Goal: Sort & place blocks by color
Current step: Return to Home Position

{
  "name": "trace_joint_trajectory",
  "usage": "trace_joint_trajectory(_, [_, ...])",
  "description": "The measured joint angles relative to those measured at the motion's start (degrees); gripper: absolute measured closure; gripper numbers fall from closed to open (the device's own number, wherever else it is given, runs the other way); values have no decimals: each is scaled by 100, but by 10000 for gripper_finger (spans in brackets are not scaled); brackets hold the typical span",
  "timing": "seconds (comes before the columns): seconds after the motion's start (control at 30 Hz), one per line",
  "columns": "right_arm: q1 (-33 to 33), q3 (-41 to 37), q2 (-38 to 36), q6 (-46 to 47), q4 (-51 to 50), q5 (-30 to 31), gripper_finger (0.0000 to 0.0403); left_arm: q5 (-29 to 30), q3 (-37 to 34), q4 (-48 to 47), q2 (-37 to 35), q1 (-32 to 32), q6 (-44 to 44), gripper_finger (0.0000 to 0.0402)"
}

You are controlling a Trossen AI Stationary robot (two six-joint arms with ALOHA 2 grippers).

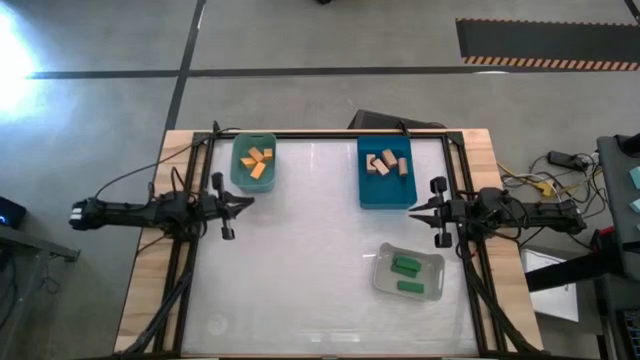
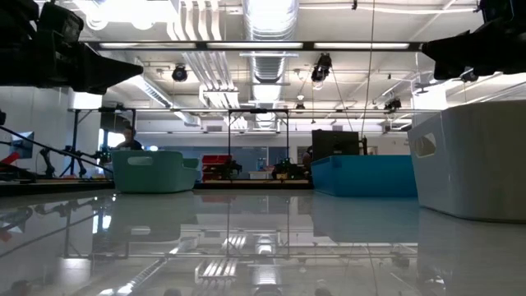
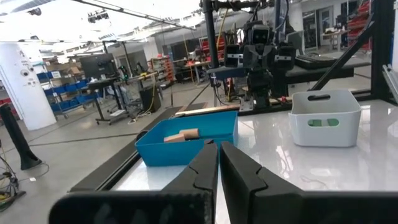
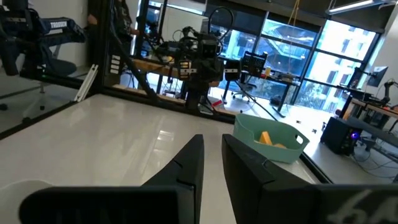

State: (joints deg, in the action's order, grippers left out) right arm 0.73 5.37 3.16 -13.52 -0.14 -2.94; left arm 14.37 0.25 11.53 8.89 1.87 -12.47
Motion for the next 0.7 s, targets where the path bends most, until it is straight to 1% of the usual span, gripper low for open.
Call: trace_joint_trajectory(0.7, [48, 2, 2, 0, -2, 4, 353, 0, 0, -2, 471, 0, 0, 401])
